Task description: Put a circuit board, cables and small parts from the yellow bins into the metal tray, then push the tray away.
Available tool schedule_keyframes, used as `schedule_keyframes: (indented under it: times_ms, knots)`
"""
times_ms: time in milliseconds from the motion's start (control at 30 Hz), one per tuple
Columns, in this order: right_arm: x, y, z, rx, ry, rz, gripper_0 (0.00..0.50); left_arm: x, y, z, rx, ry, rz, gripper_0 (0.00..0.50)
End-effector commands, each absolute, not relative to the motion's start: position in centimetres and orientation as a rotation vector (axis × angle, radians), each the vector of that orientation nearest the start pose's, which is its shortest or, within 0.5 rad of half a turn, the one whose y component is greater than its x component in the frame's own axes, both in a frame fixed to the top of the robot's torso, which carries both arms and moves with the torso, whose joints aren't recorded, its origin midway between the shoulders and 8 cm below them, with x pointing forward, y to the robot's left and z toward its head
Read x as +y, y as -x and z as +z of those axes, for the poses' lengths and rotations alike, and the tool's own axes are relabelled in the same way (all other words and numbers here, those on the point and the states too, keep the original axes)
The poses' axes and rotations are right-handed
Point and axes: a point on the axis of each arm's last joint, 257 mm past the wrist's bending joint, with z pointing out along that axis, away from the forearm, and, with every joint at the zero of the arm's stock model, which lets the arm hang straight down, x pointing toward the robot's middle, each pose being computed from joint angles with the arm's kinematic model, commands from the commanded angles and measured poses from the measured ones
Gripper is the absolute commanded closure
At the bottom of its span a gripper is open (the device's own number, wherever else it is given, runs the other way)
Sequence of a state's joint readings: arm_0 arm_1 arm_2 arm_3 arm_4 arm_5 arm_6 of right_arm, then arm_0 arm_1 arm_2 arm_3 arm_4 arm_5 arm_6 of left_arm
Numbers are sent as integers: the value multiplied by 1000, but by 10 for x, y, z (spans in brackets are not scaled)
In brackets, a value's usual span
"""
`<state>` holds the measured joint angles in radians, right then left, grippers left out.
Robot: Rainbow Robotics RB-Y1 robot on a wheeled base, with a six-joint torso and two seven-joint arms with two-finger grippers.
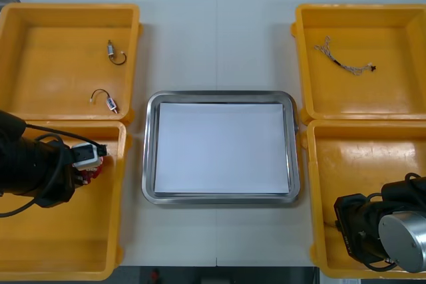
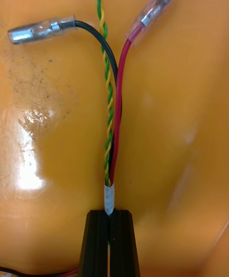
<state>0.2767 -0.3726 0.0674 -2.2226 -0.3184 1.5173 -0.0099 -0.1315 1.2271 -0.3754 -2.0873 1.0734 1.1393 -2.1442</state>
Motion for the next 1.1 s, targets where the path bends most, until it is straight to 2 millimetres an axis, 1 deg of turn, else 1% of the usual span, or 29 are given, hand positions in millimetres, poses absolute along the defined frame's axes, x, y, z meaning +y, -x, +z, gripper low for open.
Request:
schedule_keyframes:
  times_ms: [33, 67, 133, 167, 267, 333, 467, 600, 633, 700, 733, 767, 800, 867, 900, 933, 1000, 1033, 1100]
  knots:
    - [-303, -307, -338, 2093, -1818, 357, 500, 290, -365, -237, 2321, -1413, 115, 500]
    - [-304, -307, -336, 2095, -1813, 354, 500, 289, -364, -235, 2331, -1396, 117, 500]
    - [-315, -307, -325, 2092, -1790, 323, 500, 283, -358, -227, 2371, -1334, 132, 500]
    - [-317, -307, -322, 2095, -1783, 316, 500, 282, -356, -225, 2384, -1317, 135, 500]
    - [-331, -308, -305, 2102, -1746, 266, 500, 275, -349, -214, 2423, -1231, 166, 500]
    - [-341, -308, -289, 2104, -1712, 231, 500, 266, -342, -207, 2450, -1164, 163, 499]
    - [-356, -306, -268, 2190, -1630, 192, 500, 250, -336, -198, 2478, -1109, 136, 500]
    - [-365, -304, -250, 2278, -1550, 196, 500, 234, -332, -192, 2495, -1074, 109, 499]
    - [-368, -305, -242, 2303, -1514, 199, 500, 229, -331, -191, 2500, -1065, 101, 500]
    - [-374, -318, -221, 2317, -1400, 230, 500, 217, -330, -189, 2508, -1055, 82, 498]
    - [-375, -321, -216, 2326, -1366, 232, 500, 215, -330, -189, 2510, -1051, 79, 498]
    - [-377, -326, -207, 2348, -1281, 228, 500, 209, -329, -188, 2510, -1043, 73, 500]
    - [-378, -328, -202, 2359, -1238, 223, 500, 206, -329, -187, 2510, -1038, 71, 499]
    - [-385, -334, -187, 2402, -1066, 181, 500, 193, -330, -186, 2507, -1017, 63, 498]
    - [-389, -335, -182, 2423, -992, 153, 500, 186, -330, -185, 2506, -1009, 56, 500]
    - [-391, -335, -179, 2431, -957, 138, 500, 183, -331, -185, 2507, -1002, 56, 500]
    - [-396, -335, -174, 2475, -816, 83, 500, 169, -331, -186, 2516, -967, 48, 500]
    - [-398, -335, -171, 2480, -786, 70, 500, 164, -331, -185, 2516, -961, 46, 500]
    - [-398, -335, -164, 2505, -661, 44, 500, 147, -330, -186, 2516, -932, 40, 499]
